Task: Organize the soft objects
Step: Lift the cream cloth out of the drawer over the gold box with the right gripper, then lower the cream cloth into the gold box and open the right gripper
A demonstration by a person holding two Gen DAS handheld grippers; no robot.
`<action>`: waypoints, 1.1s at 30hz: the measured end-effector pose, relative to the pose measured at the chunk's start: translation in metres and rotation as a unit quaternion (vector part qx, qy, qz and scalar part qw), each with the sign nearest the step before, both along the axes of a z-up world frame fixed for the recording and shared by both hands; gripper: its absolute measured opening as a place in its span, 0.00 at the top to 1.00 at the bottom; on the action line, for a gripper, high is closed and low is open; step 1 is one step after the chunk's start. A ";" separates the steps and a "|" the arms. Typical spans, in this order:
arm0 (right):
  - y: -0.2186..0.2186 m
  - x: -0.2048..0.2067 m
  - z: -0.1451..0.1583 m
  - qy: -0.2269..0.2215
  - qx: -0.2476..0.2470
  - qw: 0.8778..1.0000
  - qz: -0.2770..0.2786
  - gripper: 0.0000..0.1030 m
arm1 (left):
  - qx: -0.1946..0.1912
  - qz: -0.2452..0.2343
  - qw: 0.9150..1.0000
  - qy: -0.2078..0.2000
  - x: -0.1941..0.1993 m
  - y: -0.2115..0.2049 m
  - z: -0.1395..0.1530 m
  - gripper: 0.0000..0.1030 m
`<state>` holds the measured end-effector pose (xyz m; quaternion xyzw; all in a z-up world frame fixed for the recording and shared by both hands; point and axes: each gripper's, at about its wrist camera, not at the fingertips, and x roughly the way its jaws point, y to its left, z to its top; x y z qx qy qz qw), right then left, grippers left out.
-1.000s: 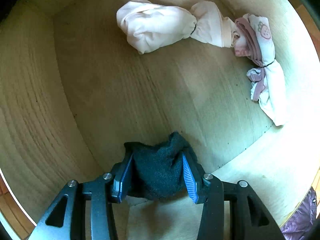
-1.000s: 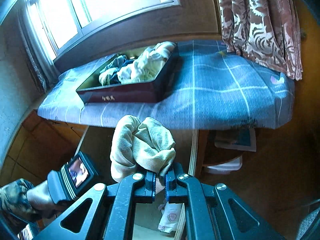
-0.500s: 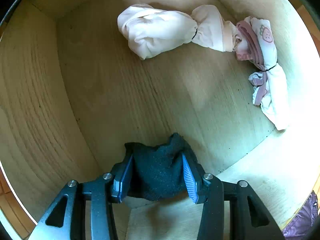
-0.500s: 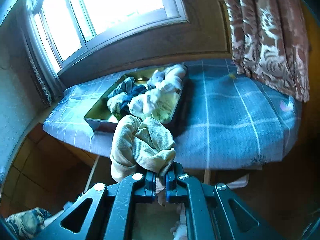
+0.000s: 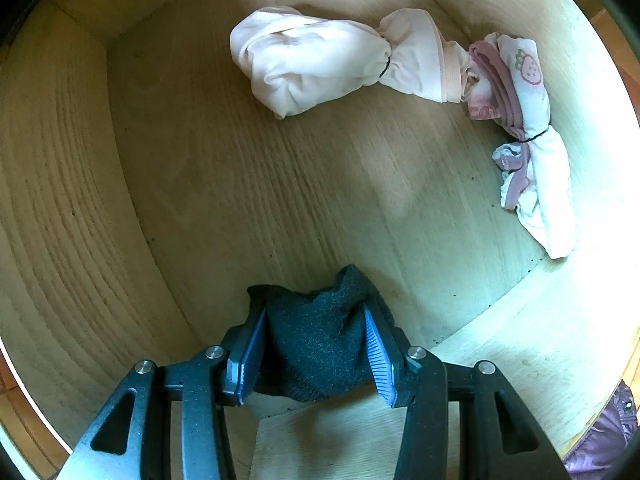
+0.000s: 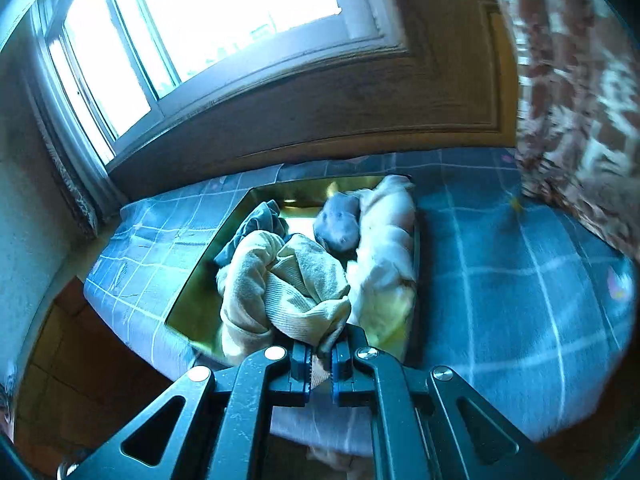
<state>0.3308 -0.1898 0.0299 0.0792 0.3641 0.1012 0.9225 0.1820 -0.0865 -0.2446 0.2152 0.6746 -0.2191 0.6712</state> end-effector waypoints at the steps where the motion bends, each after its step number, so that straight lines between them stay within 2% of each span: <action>1: 0.003 0.013 -0.002 0.005 -0.006 1.000 -0.005 0.94 | -0.002 0.001 1.000 0.002 0.001 0.001 0.000 0.55; 9: 0.025 0.115 -0.040 0.081 -0.054 0.995 -0.022 0.93 | -0.014 0.003 1.000 0.013 0.006 0.004 0.001 0.55; 15: 0.034 0.151 -0.076 0.121 -0.098 0.987 -0.034 0.90 | -0.019 0.002 1.000 0.019 0.012 0.009 0.000 0.54; 19: 0.032 0.150 -0.080 0.116 -0.102 0.987 -0.030 0.88 | -0.019 0.002 1.000 0.020 0.012 0.010 0.000 0.54; 29: 0.034 0.125 -0.067 0.093 -0.106 0.990 -0.025 0.61 | -0.021 0.008 1.000 0.021 0.014 0.010 0.000 0.54; 33: 0.035 0.118 -0.061 0.085 -0.104 0.991 -0.026 0.58 | -0.022 0.010 0.999 0.022 0.015 0.012 -0.001 0.54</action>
